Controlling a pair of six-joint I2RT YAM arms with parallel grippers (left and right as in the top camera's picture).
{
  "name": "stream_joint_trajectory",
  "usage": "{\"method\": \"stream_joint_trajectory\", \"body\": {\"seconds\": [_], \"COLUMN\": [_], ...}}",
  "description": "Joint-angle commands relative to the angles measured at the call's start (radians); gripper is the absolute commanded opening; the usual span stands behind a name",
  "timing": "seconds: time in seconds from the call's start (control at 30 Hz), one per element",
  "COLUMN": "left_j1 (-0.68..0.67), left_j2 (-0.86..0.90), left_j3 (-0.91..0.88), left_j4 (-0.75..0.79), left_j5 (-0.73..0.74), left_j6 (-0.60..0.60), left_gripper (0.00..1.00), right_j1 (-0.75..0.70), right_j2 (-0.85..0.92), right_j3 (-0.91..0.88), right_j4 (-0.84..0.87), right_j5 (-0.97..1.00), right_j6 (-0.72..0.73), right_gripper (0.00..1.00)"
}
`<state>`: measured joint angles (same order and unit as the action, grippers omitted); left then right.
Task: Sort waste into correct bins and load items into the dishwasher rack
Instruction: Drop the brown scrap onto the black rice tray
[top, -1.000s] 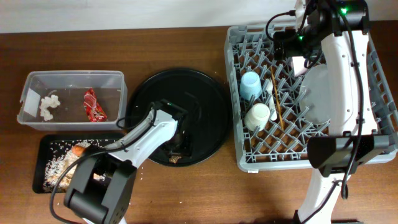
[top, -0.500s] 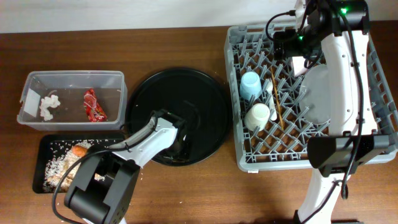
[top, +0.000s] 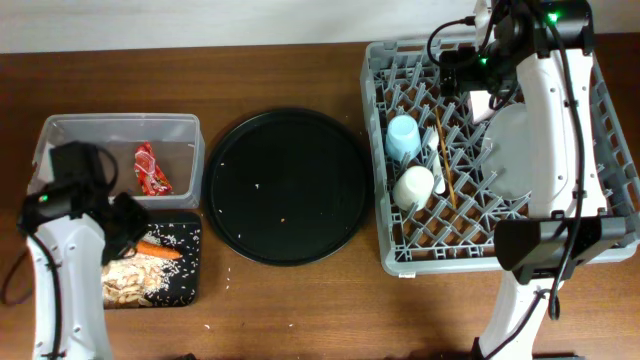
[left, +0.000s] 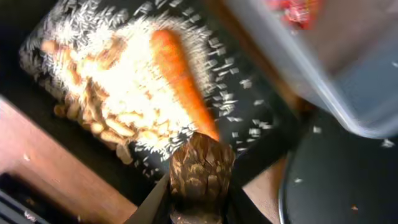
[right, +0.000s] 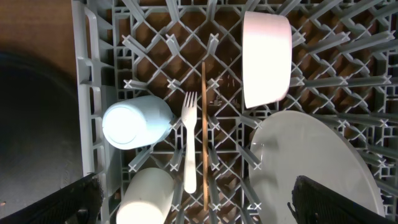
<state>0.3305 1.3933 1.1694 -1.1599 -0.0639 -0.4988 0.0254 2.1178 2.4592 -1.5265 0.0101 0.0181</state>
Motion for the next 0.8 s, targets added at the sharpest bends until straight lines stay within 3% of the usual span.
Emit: {"method": "stream_joint_trajectory", "body": {"seconds": [0.0, 0.03, 0.17, 0.2, 0.23, 0.3, 0.37, 0.4, 0.47, 0.57, 0.63, 0.77], "left_j1": [0.171, 0.216, 0.264, 0.264, 0.264, 0.264, 0.247, 0.22, 0.059, -0.145, -0.215, -0.228], "left_j2": [-0.008, -0.008, -0.008, -0.008, -0.008, -0.01, -0.028, -0.033, -0.032, -0.031, -0.031, -0.031], "left_j3": [-0.195, -0.271, -0.333, -0.333, -0.333, -0.3, -0.171, -0.111, 0.029, 0.056, 0.056, 0.056], "left_j4": [0.133, 0.211, 0.296, 0.3, 0.3, 0.288, 0.258, 0.224, 0.182, 0.333, 0.417, 0.425], "left_j5": [0.016, 0.017, 0.028, 0.036, 0.054, 0.072, 0.306, 0.337, 0.333, 0.24, 0.24, 0.24], "left_j6": [-0.1, -0.101, -0.101, -0.101, -0.1, -0.097, 0.066, 0.091, 0.155, 0.156, 0.157, 0.156], "left_gripper": [0.13, 0.13, 0.35, 0.87, 0.98, 0.98, 0.99, 0.99, 0.99, 0.99, 0.99, 0.99], "right_j1": [-0.006, -0.006, -0.006, -0.006, -0.006, -0.006, -0.006, -0.006, -0.006, -0.006, -0.006, -0.006], "right_j2": [-0.013, -0.013, -0.013, -0.013, -0.013, -0.013, -0.013, -0.013, -0.013, -0.013, -0.013, -0.013], "right_j3": [0.013, 0.013, 0.013, 0.013, 0.013, 0.013, 0.013, 0.013, 0.013, 0.013, 0.013, 0.013], "right_j4": [0.0, 0.0, 0.0, 0.0, 0.0, 0.0, 0.0, 0.0, 0.0, 0.0, 0.0, 0.0], "right_j5": [-0.002, -0.002, -0.002, -0.002, -0.002, -0.002, -0.002, -0.002, -0.002, -0.002, -0.002, -0.002], "right_j6": [-0.002, -0.002, -0.002, -0.002, -0.002, -0.002, -0.002, -0.002, -0.002, -0.002, -0.002, -0.002], "right_gripper": [0.99, 0.99, 0.99, 0.99, 0.99, 0.99, 0.99, 0.99, 0.99, 0.99, 0.99, 0.99]}}
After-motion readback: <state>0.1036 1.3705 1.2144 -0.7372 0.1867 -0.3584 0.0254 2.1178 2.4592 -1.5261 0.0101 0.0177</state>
